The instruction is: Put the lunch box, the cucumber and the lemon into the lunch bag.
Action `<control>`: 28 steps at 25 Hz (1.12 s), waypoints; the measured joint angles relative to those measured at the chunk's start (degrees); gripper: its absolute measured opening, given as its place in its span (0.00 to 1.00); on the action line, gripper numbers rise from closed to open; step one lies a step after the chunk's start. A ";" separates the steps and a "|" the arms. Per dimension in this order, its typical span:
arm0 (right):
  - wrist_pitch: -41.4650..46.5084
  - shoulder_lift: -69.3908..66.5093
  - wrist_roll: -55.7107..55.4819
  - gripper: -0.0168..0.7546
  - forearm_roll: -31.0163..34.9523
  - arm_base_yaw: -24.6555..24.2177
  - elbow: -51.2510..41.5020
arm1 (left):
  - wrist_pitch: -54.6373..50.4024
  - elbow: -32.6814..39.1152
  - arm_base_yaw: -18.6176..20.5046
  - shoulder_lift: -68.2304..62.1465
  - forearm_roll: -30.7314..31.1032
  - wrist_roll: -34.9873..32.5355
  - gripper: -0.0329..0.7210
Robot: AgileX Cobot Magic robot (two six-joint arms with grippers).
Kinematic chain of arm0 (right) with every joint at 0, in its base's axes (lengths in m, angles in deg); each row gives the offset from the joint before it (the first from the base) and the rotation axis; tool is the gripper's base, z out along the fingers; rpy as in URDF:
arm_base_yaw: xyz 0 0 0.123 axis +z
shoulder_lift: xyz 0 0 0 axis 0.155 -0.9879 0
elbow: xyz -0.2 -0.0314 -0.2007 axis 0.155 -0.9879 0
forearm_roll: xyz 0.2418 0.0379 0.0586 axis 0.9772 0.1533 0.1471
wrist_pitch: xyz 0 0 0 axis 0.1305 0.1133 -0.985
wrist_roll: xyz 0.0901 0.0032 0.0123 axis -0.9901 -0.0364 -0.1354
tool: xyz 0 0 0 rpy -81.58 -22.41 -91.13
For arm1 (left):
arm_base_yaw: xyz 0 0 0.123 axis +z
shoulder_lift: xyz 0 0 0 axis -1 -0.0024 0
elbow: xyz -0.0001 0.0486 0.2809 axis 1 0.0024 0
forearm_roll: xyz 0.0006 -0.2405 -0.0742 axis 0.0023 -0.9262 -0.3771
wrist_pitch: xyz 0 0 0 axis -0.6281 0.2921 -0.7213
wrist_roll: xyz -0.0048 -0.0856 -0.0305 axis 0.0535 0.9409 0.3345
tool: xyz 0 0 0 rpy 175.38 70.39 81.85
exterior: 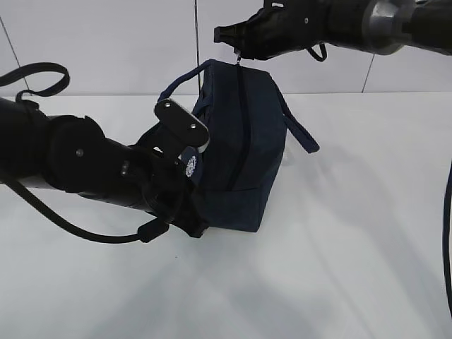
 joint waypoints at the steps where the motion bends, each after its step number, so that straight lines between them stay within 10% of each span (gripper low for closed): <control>1: 0.75 0.00 0.00 0.03 0.00 0.00 0.51 | -0.29 0.00 0.00 0.12 0.10 0.00 0.03; 7: 2.74 0.00 0.00 0.03 0.96 0.00 1.51 | -2.97 -0.11 0.00 2.53 -4.06 0.00 0.07; 16: 3.36 0.00 0.11 0.03 1.86 -0.02 2.16 | -10.71 -0.11 2.37 9.27 -9.27 0.00 0.44; 28: 4.56 0.00 0.11 0.03 2.50 -0.12 2.67 | -22.41 -16.97 10.70 10.22 -9.40 11.02 0.47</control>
